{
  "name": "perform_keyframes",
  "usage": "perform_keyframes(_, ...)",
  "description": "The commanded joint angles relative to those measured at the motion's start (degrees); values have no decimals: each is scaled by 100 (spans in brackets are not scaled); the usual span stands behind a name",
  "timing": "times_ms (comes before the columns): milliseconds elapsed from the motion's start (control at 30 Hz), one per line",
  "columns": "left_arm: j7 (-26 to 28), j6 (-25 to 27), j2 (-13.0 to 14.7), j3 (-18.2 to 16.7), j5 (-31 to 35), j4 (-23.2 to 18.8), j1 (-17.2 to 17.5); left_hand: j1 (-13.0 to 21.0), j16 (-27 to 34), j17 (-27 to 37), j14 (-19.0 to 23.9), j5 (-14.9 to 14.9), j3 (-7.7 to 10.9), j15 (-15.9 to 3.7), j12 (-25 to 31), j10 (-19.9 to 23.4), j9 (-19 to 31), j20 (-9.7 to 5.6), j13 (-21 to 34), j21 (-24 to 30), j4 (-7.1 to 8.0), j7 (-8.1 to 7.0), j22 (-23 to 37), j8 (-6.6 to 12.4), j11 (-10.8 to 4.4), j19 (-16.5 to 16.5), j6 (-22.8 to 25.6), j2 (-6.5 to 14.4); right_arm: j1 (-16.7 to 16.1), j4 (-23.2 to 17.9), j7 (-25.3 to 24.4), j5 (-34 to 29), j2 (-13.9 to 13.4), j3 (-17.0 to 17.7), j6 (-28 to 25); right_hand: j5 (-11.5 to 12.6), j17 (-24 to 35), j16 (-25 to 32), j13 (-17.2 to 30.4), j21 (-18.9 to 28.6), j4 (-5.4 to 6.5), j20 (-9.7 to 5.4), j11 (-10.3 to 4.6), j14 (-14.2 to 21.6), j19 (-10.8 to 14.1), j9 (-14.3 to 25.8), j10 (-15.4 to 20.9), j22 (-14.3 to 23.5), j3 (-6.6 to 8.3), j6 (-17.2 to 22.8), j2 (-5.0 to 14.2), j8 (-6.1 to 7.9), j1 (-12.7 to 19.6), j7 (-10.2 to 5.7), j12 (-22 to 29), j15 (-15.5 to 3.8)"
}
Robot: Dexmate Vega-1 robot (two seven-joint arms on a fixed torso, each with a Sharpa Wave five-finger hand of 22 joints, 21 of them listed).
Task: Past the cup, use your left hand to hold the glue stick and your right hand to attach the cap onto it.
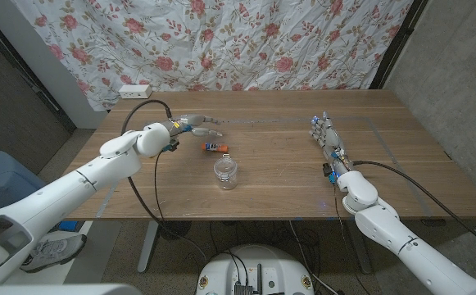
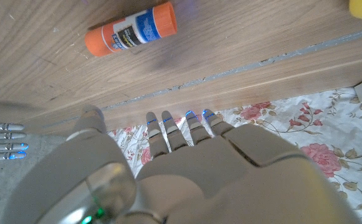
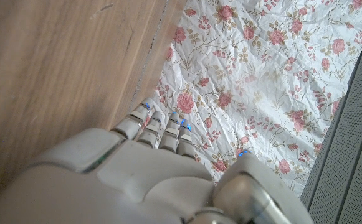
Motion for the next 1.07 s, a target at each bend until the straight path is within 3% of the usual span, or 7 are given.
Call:
perform_keyframes(33, 903, -237, -261, -289, -791, 258, 361, -117, 42, 6, 39, 51, 23, -149, 22, -37, 18, -6, -4, 30, 61, 74, 15, 3, 100, 45, -37, 85, -8, 26, 53, 2, -9, 40, 135, 43, 9, 23, 18, 21, 42, -34, -4, 35, 16, -2, -6, 16, 15, -15, -1, 25, -2, 22, 27, -27)
perform_keyframes(333, 1609, -670, -753, -604, -1794, 679, 666, -228, 34, 2, 74, 74, 76, -148, 21, -61, 13, -34, -6, 42, 117, 187, 14, 19, 163, 140, -6, 252, 36, 46, 68, 25, 25, 56, 161, 50, 9, 27, 16, 26, 54, -31, 2, 39, 31, -3, 3, 16, 21, 17, 0, 44, -27, 47, 35, -25)
perform_keyframes(500, 1955, -1273, -1101, -696, -2253, 1174, 693, -448, 25, 10, 89, 106, 135, -133, 23, -80, 11, -78, -5, 36, 261, 363, 18, 15, 377, 205, -2, 471, 90, 16, 106, 65, 13, 64, 104, 54, 10, 33, 16, 35, 63, -29, 4, 50, 56, -3, -4, 15, 24, 30, 2, 50, -43, 55, 34, -21)
perform_keyframes(667, 2224, -1733, -1412, -769, -2624, 1590, 717, -679, 39, 19, 144, 156, 239, -109, 32, -77, 12, -79, -4, 51, 483, 474, 24, 8, 452, 304, -37, 676, 162, 51, 134, 117, 45, 59, 60, 58, 10, 38, 15, 39, 71, -29, 11, 61, 70, -4, 9, 15, 27, 36, 5, 52, -59, 67, 41, -18)
perform_keyframes(900, 2344, -2579, -1973, -942, -3429, 2345, 759, -807, 43, 19, 190, 197, 344, -112, 32, -80, 13, -103, -3, 66, 636, 536, 25, 18, 453, 396, -23, 717, 247, 180, 157, 124, 125, 34, 119, 62, 11, 45, 15, 44, 81, -27, 11, 78, 91, -4, 17, 15, 28, 60, 5, 62, -78, 81, 46, -19)
perform_keyframes(1067, 2313, -2887, -2234, -1047, -3888, 2589, 785, -866, 33, 18, 183, 219, 409, -119, 29, -93, 13, -126, -3, 66, 713, 565, 24, 21, 492, 429, -16, 720, 257, 175, 124, 113, 154, 24, 124, 65, 12, 46, 15, 48, 88, -23, 11, 81, 107, -4, 19, 15, 29, 63, 2, 62, -92, 83, 47, -20)
